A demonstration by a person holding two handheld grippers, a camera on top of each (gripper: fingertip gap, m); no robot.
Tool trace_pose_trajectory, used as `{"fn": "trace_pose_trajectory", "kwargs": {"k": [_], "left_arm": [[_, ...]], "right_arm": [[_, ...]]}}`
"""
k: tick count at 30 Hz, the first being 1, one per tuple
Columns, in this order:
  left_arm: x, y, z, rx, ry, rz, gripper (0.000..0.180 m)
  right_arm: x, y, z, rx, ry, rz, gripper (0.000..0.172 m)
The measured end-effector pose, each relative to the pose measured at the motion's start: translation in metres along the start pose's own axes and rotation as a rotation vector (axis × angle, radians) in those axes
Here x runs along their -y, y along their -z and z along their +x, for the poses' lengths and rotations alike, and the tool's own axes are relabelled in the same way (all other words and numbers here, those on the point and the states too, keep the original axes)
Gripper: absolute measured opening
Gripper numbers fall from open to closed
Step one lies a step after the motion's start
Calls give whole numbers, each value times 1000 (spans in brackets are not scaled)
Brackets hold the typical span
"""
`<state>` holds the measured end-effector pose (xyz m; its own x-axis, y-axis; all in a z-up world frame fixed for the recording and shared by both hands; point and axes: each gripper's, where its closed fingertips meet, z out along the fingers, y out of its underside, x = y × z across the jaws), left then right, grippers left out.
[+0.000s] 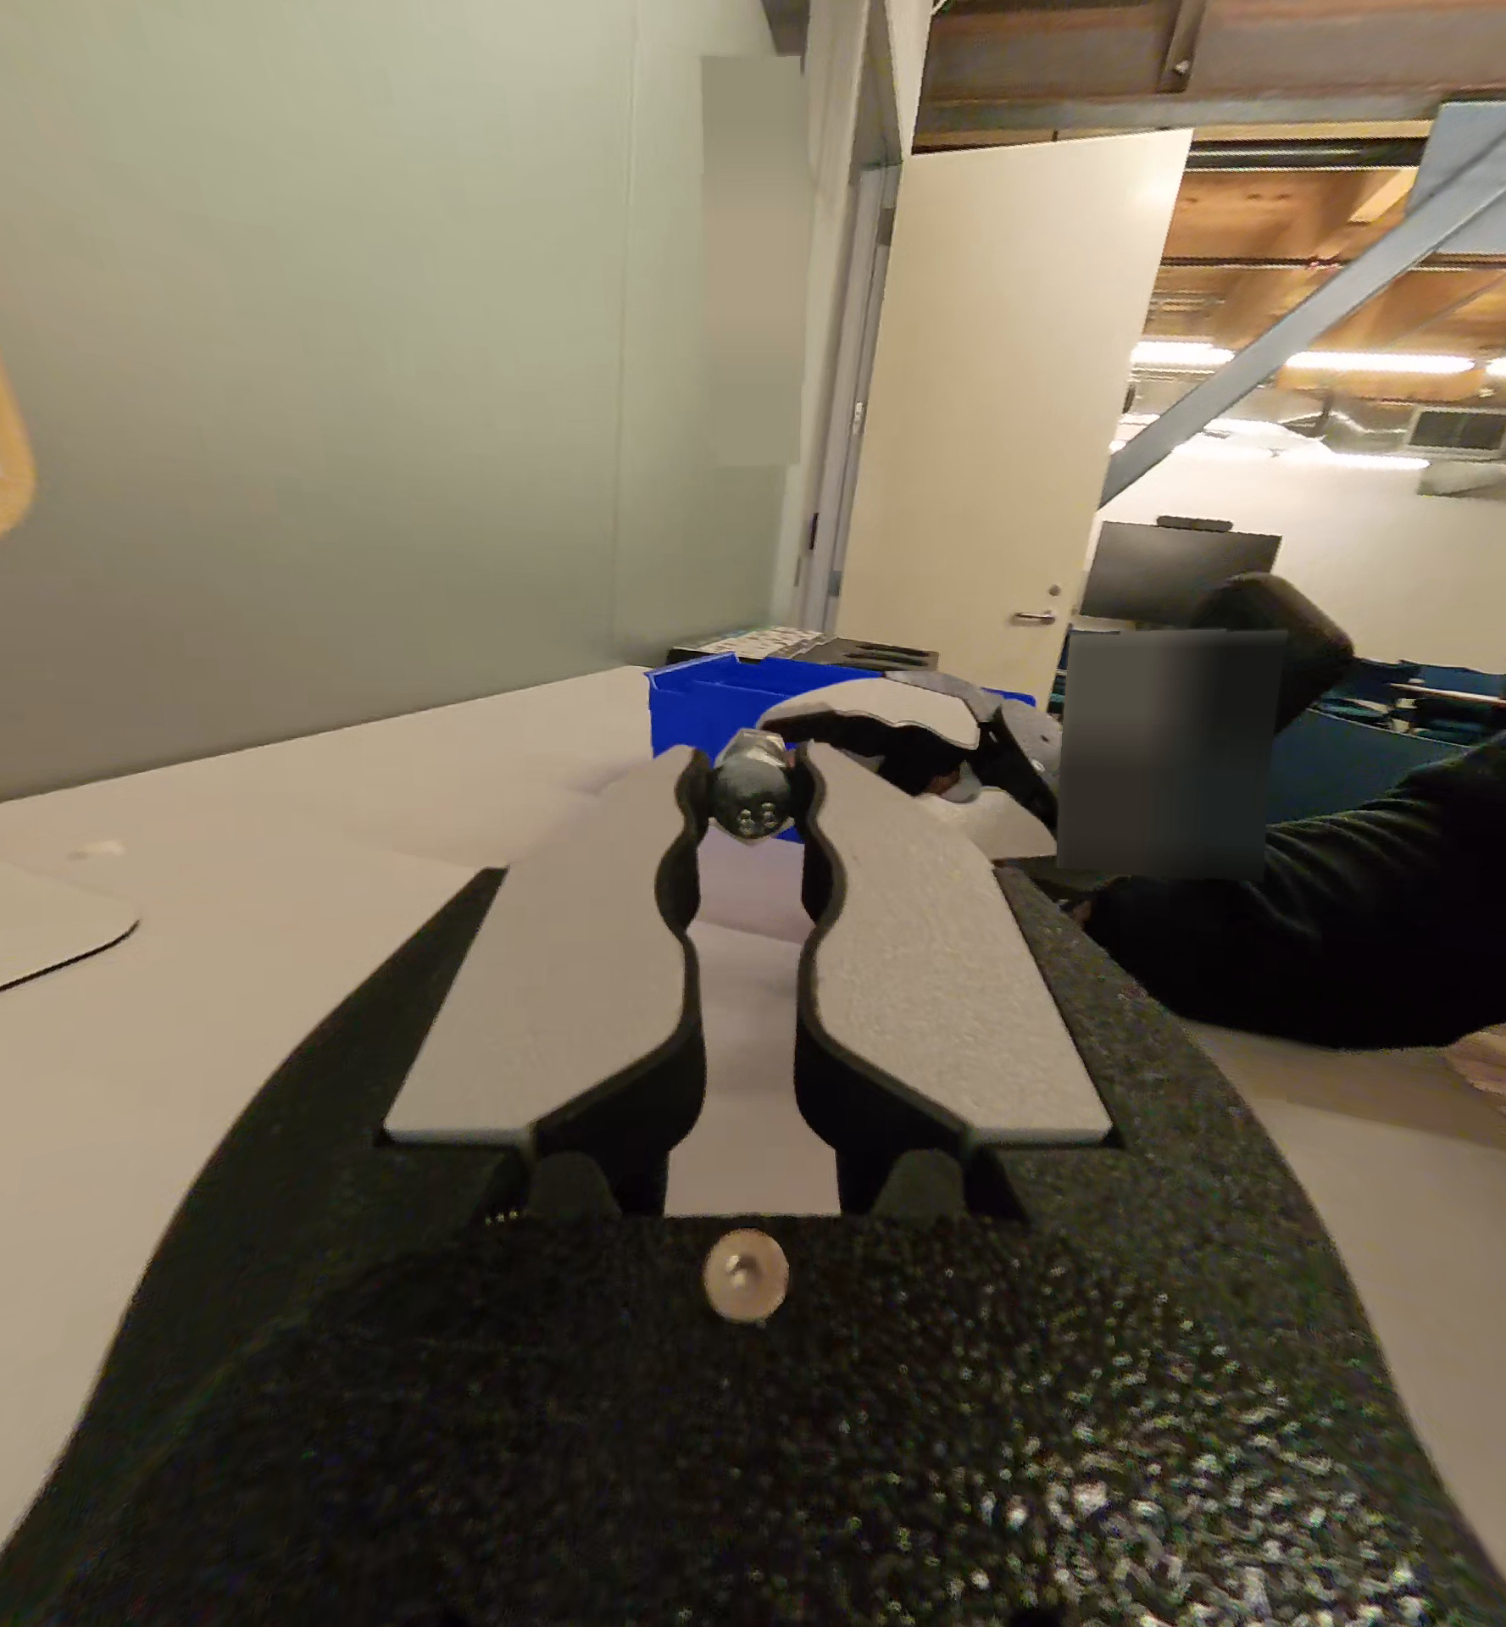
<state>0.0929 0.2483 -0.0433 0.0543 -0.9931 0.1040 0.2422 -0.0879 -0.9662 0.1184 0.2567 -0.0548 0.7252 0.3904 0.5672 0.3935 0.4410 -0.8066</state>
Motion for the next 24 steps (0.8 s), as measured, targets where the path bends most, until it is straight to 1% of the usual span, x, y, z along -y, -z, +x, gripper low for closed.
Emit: {"fn": "trace_pose_trajectory", "kwargs": {"k": [2, 7, 11, 13, 16, 17, 20, 24], "left_arm": [[1, 0, -1, 20, -20, 6, 18], [1, 1, -1, 81, -94, 5, 18], [1, 7, 13, 89, -101, 8, 17], [2, 12, 23, 93, -88, 14, 18], [1, 19, 41, 104, -77, 3, 18], [0, 21, 48, 108, -78, -7, 18], [-4, 30, 68, 138, -59, -38, 18], [-4, 43, 99, 151, -16, -31, 18]], "right_arm": [[-6, 1, 13, -79, 32, -35, 30], [-22, 7, 37, -204, 14, -109, 30], [-25, 13, 41, -249, 32, -143, 28], [-21, 17, 35, -246, 32, -148, 22], [-5, 26, 18, -215, -12, -114, 3], [0, 29, 11, -198, -39, -104, 0], [17, 38, -7, -162, -126, -81, 0], [35, 51, -29, -130, -297, -85, 0]]}}
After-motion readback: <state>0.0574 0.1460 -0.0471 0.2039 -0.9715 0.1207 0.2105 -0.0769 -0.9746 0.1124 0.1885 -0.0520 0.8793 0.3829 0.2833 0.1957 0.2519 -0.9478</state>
